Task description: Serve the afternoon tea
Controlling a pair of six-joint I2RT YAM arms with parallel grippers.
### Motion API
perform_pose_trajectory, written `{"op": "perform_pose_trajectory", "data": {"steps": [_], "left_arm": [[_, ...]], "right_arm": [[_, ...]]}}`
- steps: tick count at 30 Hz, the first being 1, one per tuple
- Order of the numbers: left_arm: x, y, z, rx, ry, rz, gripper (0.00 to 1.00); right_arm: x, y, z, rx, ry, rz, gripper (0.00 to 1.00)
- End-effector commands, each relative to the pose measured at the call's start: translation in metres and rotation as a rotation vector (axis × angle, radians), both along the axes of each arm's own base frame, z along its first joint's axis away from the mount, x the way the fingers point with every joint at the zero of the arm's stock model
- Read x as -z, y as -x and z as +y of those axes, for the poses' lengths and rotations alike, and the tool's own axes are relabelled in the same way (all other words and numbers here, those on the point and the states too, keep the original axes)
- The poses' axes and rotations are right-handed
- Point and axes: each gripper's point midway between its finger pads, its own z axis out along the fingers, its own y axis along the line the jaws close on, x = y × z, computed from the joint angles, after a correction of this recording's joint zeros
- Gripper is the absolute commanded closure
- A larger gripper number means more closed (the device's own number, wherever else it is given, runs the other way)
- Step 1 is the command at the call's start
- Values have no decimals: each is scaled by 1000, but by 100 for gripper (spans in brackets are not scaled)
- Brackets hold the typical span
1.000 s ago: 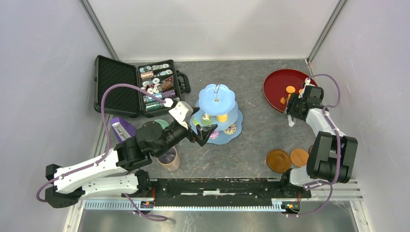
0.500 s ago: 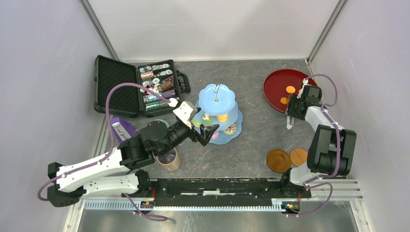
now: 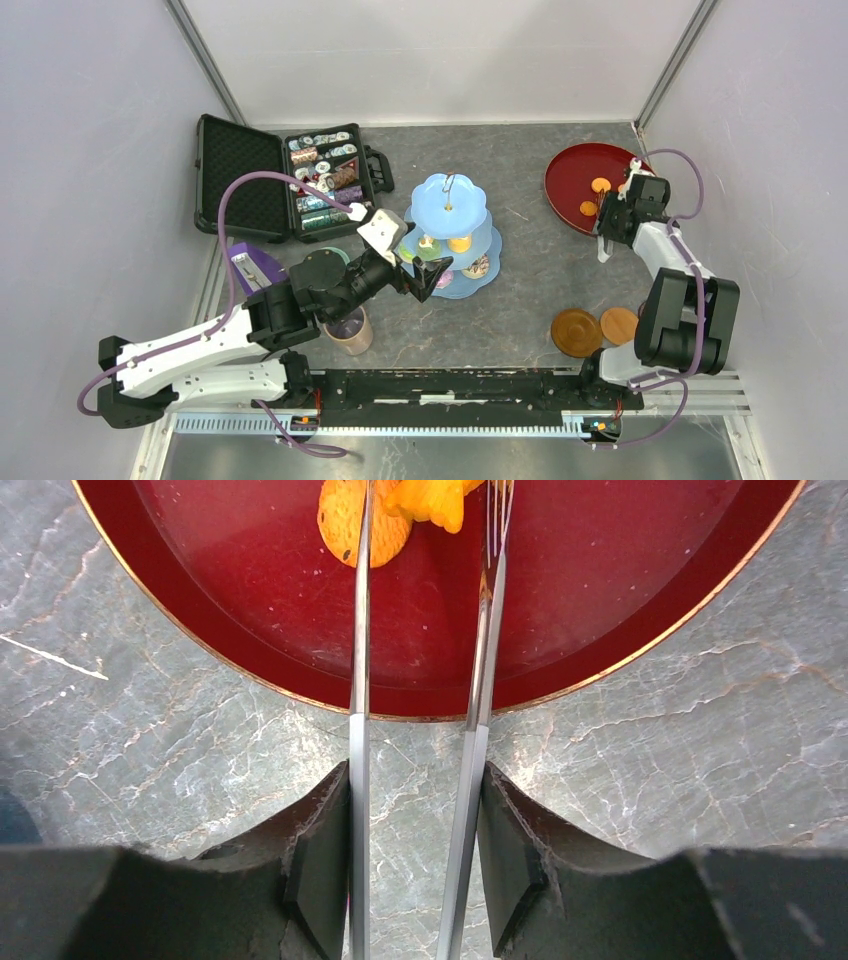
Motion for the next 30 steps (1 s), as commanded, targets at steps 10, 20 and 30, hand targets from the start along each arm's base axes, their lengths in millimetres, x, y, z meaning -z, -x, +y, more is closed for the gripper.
{"op": "perform_pose_trajectory", "data": {"steps": [10, 20, 30], "left_arm": [[-23, 2, 7, 1, 42, -54, 0], [-34, 3, 14, -10, 73, -59, 0], [-70, 12, 26, -1, 149, -19, 0]], "right_arm": [[-58, 1, 14, -73, -3, -192, 94], [-114, 40, 101, -401, -235, -387, 97], [-190, 73, 206, -679, -374, -540, 98]]}}
